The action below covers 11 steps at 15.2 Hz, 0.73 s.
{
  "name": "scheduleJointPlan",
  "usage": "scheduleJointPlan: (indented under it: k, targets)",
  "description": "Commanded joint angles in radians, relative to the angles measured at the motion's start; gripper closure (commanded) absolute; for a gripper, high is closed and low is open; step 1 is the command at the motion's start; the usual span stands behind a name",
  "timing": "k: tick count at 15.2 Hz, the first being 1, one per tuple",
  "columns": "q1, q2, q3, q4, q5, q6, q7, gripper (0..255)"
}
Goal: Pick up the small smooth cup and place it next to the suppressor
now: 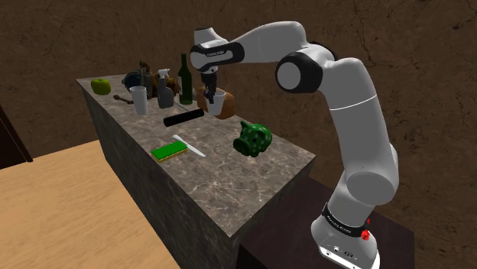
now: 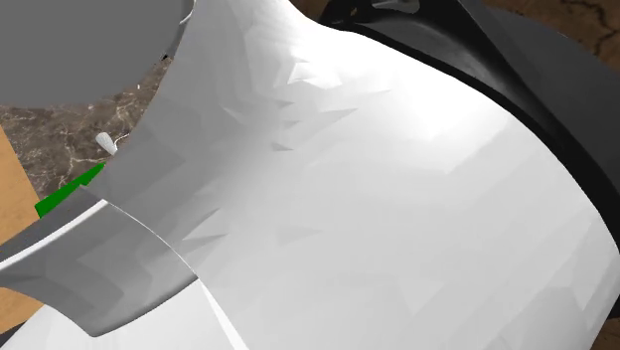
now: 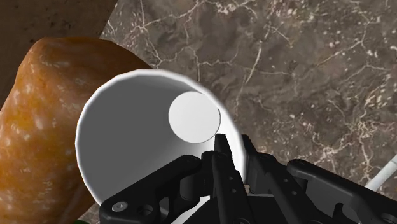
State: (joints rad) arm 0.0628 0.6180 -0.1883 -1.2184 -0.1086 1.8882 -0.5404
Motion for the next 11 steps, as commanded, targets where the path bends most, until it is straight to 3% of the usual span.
scheduleJointPlan:
  k: [1, 11]
  targets:
    - [0.000, 0.000, 0.000, -0.027, -0.001, 0.028, 0.004, 255]
    - [0.002, 0.025, 0.001, -0.106, -0.003, 0.131, 0.020, 255]
